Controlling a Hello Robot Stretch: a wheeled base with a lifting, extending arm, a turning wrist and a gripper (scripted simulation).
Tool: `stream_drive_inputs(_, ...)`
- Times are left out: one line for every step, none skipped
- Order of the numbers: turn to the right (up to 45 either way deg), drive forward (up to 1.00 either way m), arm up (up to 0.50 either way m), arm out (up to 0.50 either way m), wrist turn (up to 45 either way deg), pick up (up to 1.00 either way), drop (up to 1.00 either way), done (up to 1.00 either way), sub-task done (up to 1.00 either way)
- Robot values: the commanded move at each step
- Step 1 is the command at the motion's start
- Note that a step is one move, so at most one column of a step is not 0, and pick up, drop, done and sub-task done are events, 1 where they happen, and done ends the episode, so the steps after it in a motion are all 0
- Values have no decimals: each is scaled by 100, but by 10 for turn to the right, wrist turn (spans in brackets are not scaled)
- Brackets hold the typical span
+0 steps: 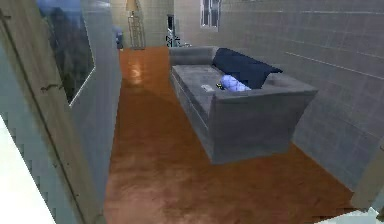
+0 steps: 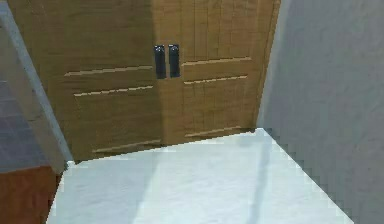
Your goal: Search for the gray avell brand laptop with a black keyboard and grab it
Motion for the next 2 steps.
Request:
stream_drive_inputs(0,60,0,0,0,0,0,0,0)
stream_drive_inputs(0,55,0,0,0,0,0,0,0)
